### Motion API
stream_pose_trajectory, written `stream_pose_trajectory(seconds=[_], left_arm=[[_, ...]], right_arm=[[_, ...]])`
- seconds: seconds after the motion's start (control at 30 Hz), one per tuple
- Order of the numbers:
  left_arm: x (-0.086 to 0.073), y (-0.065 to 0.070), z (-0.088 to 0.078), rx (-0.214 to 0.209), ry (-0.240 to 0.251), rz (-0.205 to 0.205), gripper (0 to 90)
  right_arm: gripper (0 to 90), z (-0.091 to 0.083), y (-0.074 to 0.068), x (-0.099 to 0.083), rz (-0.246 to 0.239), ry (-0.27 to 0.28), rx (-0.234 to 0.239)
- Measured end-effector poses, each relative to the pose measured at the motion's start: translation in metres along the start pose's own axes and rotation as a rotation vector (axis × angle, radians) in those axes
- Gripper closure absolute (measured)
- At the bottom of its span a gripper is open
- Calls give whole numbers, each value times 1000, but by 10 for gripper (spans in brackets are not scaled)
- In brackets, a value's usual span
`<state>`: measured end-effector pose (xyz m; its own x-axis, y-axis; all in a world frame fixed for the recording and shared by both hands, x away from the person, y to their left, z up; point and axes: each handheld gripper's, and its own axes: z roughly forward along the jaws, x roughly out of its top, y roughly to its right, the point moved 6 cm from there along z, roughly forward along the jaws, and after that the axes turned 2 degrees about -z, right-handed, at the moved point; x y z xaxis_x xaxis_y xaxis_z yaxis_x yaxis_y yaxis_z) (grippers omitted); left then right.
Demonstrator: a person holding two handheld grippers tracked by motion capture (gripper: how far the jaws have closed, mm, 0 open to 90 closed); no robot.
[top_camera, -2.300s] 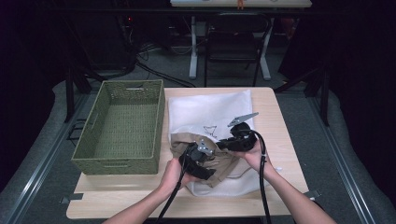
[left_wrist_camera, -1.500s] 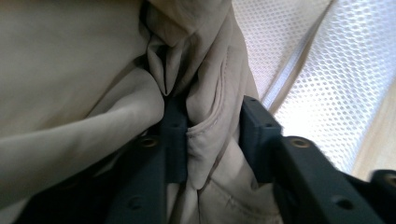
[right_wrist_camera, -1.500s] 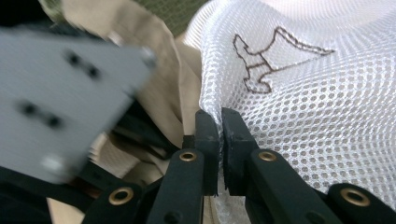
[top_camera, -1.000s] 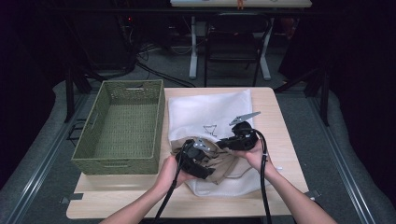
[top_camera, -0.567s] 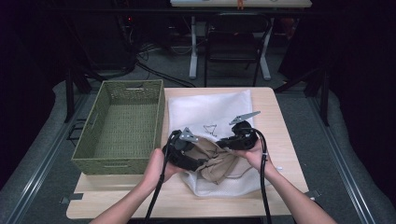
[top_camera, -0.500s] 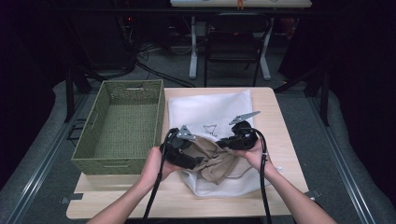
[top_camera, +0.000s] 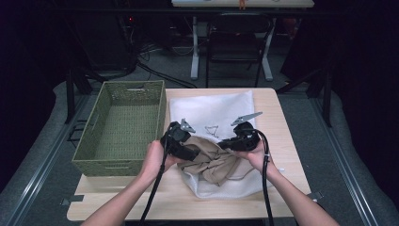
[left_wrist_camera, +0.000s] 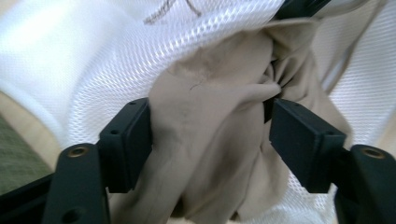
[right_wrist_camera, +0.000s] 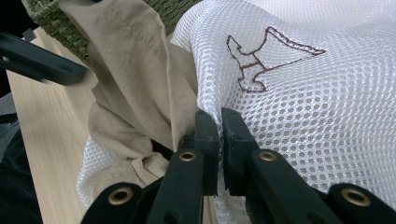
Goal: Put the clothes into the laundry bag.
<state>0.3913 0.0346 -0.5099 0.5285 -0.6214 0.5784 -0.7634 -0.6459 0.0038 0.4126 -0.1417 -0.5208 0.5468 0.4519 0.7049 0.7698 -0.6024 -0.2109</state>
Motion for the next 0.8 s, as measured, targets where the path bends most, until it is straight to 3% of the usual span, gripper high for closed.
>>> stream_pose_trajectory(seconds=[0.03, 0.07, 0.1, 0.13, 0.23, 0.27, 0.33, 0.53, 0.63, 0.8], left_arm=[[-1, 1, 7, -2, -9, -3, 377], [-5, 2, 18, -28, -23, 0, 501], [-5, 2, 18, -28, -23, 0, 560], [-6, 3, 24, -39, -24, -2, 560], [-11, 10, 35, -76, -16, 7, 798], [-11, 14, 37, -75, -6, 15, 826], [-9, 23, 39, -99, 11, 31, 844], [4, 36, 38, -120, 61, 49, 860], [9, 41, 46, -137, 62, 49, 859], [6, 39, 73, -129, 15, 26, 850]], right_arm=[[868, 0, 0, 0, 0, 1, 1], [868, 0, 0, 0, 0, 1, 1], [868, 0, 0, 0, 0, 1, 1], [868, 0, 0, 0, 1, 2, 1], [869, 1, 0, 0, 4, 4, 2], [869, 0, -1, 0, 5, 5, 3], [869, 0, -2, 1, 6, 16, 4], [870, -6, -9, 8, 12, 56, 36], [870, -8, -10, 9, 11, 67, 45], [870, -4, -10, 6, 18, 47, 58]])
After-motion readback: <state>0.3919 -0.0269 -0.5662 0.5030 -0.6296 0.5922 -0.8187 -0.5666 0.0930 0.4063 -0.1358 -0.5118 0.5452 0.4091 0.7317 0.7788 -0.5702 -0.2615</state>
